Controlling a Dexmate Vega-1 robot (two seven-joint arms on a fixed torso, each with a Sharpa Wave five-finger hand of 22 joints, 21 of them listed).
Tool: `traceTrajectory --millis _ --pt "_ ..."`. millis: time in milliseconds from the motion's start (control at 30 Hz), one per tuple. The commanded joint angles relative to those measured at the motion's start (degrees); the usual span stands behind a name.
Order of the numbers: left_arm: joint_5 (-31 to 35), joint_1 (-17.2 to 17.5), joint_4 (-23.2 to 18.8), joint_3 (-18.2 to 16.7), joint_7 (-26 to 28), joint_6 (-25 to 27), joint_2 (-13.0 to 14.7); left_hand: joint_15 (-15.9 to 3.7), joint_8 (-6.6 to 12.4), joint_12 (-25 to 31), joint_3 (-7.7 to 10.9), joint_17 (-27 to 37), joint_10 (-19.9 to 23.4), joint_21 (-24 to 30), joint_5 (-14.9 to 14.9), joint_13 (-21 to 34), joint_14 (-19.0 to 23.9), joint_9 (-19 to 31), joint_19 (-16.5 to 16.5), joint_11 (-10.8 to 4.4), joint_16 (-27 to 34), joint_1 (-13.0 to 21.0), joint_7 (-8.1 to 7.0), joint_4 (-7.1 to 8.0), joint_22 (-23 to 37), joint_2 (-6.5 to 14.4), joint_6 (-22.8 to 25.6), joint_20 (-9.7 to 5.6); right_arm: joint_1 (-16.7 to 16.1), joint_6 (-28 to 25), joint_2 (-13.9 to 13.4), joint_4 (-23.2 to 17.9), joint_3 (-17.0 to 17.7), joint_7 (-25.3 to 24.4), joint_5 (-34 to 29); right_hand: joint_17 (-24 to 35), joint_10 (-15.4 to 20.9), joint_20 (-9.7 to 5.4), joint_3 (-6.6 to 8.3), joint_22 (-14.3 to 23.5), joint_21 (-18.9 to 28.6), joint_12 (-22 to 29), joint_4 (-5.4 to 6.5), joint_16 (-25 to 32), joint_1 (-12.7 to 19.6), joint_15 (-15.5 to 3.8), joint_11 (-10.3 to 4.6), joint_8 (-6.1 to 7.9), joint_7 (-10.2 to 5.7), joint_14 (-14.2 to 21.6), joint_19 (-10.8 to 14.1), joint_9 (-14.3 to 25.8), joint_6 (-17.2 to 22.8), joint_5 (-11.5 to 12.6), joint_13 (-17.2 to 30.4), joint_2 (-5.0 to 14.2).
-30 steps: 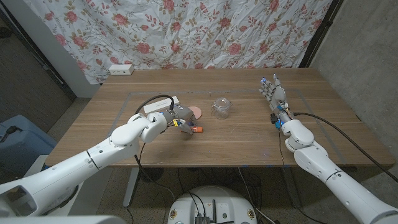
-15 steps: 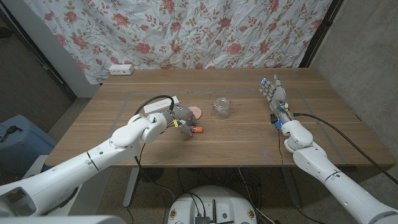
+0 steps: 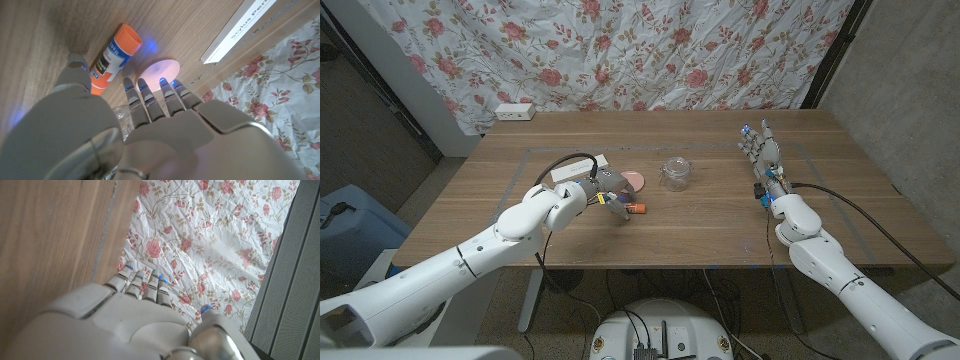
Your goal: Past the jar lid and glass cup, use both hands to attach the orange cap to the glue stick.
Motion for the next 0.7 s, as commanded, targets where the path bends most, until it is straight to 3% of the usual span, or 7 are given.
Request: traceTrajectory --millis 33,167,367,467,700 --pt "-1.3 1.7 -1.9 -1.5 -0.7 2.6 0.4 -3.28 -0.25 0.3 -0.41 0.1 -3.0 -0.3 -0.2 0.1 -2.0 0.1 -1.5 0.31 -0.1 -1.6 0.07 0.16 0.1 -0.1 -3.9 0.36 -0.1 0.9 -0.1 0.4 0.1 0.8 0.1 0.3 -0.2 0.22 0.09 0.1 0.2 0.1 0.03 0.2 -0.2 0.19 0.31 -0.03 -0.55 0.2 0.3 0.2 0.0 0.2 0.2 2.33" --pt "-4.4 2.3 -2.2 -3.0 -0.7 3.6 0.4 -1.81 -0.07 0.3 -0.66 0.2 -5.9 -0.4 0.0 0.1 -4.6 0.1 -3.6 1.92 -0.2 -4.1 1.08 1.06 0.2 1.1 -6.1 1.08 -0.2 1.3 0.2 0.7 0.3 1.8 1.4 0.3 -0.5 0.33 -0.04 0.1 0.1 0.0 0.01 0.0 -0.3 0.36 0.46 -0.11 -0.63 -0.2 0.1 0.2 -0.2 0.2 0.2 2.03" --pt "-9.3 3.7 -2.4 -5.4 2.3 4.7 0.5 -1.19 -0.08 0.4 -0.81 0.2 -7.8 -0.4 0.0 0.1 -6.0 0.0 -5.0 2.9 -0.1 -5.9 1.84 1.69 0.1 2.1 -7.6 1.14 -0.2 -0.3 -0.4 0.0 0.5 2.6 2.8 0.3 -0.8 0.32 -0.2 0.1 0.0 -0.1 0.04 0.0 -0.4 0.28 0.51 -0.27 -0.5 -0.5 -0.1 0.2 -0.6 0.1 0.2 1.75" --pt "-11.1 3.9 -2.2 -6.0 3.8 4.9 0.7 -0.87 -0.39 0.6 -0.91 0.2 -8.8 -0.3 -0.1 0.1 -6.2 -0.1 -5.7 4.24 0.1 -7.9 2.23 2.31 0.2 3.0 -10.3 1.38 -0.1 -0.6 -0.1 -0.1 0.6 3.2 4.0 0.4 -1.2 0.18 -0.34 0.1 -0.1 -0.2 0.14 -0.1 -0.6 0.18 0.95 -0.58 -0.11 -0.8 -0.6 0.2 -1.6 0.1 0.1 1.6" --pt "-16.5 4.3 -0.8 -7.4 8.5 4.2 0.6 -0.13 -0.22 0.5 -0.79 0.3 -10.5 -0.3 -0.1 0.1 -7.2 -0.1 -6.6 4.82 0.0 -9.7 2.86 3.03 0.2 4.3 -11.4 1.8 -0.2 0.0 0.8 -0.3 1.0 2.6 4.7 0.3 -1.2 0.18 -0.36 0.1 -0.3 -0.1 0.1 0.3 -0.6 0.7 0.57 -0.59 0.29 0.2 -1.3 0.2 -2.1 0.1 0.1 1.49"
